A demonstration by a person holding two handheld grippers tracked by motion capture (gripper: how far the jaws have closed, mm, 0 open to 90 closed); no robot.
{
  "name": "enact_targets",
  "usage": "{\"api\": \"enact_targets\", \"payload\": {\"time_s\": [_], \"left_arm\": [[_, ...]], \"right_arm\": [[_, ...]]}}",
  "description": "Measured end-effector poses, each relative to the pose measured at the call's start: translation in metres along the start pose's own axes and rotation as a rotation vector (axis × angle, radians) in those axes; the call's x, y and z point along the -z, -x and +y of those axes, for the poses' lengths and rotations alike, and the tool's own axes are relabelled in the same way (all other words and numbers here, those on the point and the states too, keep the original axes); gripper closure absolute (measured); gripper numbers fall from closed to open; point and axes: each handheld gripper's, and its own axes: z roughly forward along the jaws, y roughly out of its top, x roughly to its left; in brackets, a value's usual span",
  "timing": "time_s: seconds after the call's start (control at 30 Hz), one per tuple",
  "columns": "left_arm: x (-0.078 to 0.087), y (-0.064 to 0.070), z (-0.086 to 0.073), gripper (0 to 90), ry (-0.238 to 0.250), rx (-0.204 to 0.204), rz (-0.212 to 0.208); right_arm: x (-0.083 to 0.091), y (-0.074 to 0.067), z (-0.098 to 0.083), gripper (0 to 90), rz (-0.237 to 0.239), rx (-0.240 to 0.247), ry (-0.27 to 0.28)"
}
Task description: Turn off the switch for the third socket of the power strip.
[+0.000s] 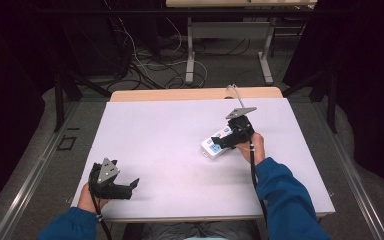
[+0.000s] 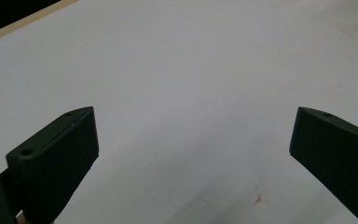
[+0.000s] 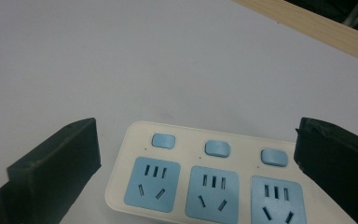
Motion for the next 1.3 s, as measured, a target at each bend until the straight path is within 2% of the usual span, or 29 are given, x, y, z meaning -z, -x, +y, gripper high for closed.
{"api": "enact_targets", "payload": {"time_s": [0.1, 0.2, 0.23, 0.3, 0.33, 0.4, 0.43, 0.47, 0.5, 0.53, 0.6, 0.63, 0.67, 0.83, 1.1, 1.23, 1.3], "left_arm": [[0.000, 0.000, 0.000, 1.0, 0.000, -0.001, 0.000], [0.000, 0.000, 0.000, 1.1, 0.000, -0.001, 0.000], [0.000, 0.000, 0.000, 1.1, -0.003, 0.000, -0.002], [0.000, 0.000, 0.000, 1.1, 0.001, 0.001, 0.000], [0.000, 0.000, 0.000, 1.1, -0.001, 0.000, -0.001], [0.000, 0.000, 0.000, 1.1, -0.001, -0.001, 0.000], [0.000, 0.000, 0.000, 1.1, 0.000, -0.001, 0.000], [0.000, 0.000, 0.000, 1.1, 0.000, -0.002, -0.001], [0.000, 0.000, 0.000, 1.1, 0.000, -0.001, 0.001], [0.000, 0.000, 0.000, 1.1, 0.000, -0.001, 0.001], [0.000, 0.000, 0.000, 1.1, -0.002, -0.001, -0.001], [0.000, 0.000, 0.000, 1.1, 0.001, -0.001, 0.000], [0.000, 0.000, 0.000, 1.1, 0.001, 0.001, 0.000], [0.000, 0.000, 0.000, 1.1, 0.000, -0.004, 0.000], [0.000, 0.000, 0.000, 1.2, -0.001, -0.001, 0.001], [0.000, 0.000, 0.000, 1.2, 0.000, -0.004, 0.000], [0.001, 0.000, 0.000, 1.2, -0.005, -0.004, -0.003]], "right_arm": [[-0.001, 0.000, 0.000, 0.0, -0.002, -0.004, 0.002], [-0.002, -0.001, 0.000, 5.2, -0.002, -0.012, -0.001], [-0.003, -0.002, -0.001, 14.8, -0.004, -0.014, 0.011], [-0.003, -0.002, -0.001, 16.6, 0.001, -0.018, 0.006], [-0.004, -0.003, -0.001, 20.9, -0.002, -0.022, 0.006], [-0.005, -0.004, -0.002, 36.5, -0.008, -0.026, 0.012], [-0.006, -0.004, -0.002, 41.3, -0.011, -0.020, 0.014], [-0.006, -0.004, -0.002, 41.3, -0.011, -0.020, 0.014], [-0.007, -0.005, -0.002, 51.0, -0.006, -0.024, 0.008], [-0.007, -0.005, -0.002, 51.0, -0.006, -0.024, 0.008], [-0.009, -0.007, -0.002, 60.1, -0.015, -0.023, 0.002], [-0.011, -0.008, -0.003, 68.7, -0.015, -0.017, 0.004], [-0.011, -0.008, -0.003, 68.7, -0.015, -0.017, 0.004], [-0.014, -0.012, -0.004, 90.0, -0.011, -0.015, -0.003], [-0.022, -0.015, -0.006, 90.0, -0.005, -0.031, -0.013], [-0.028, -0.018, -0.007, 90.0, -0.013, -0.021, -0.042], [-0.030, -0.020, -0.008, 90.0, -0.011, -0.028, -0.030]]}}
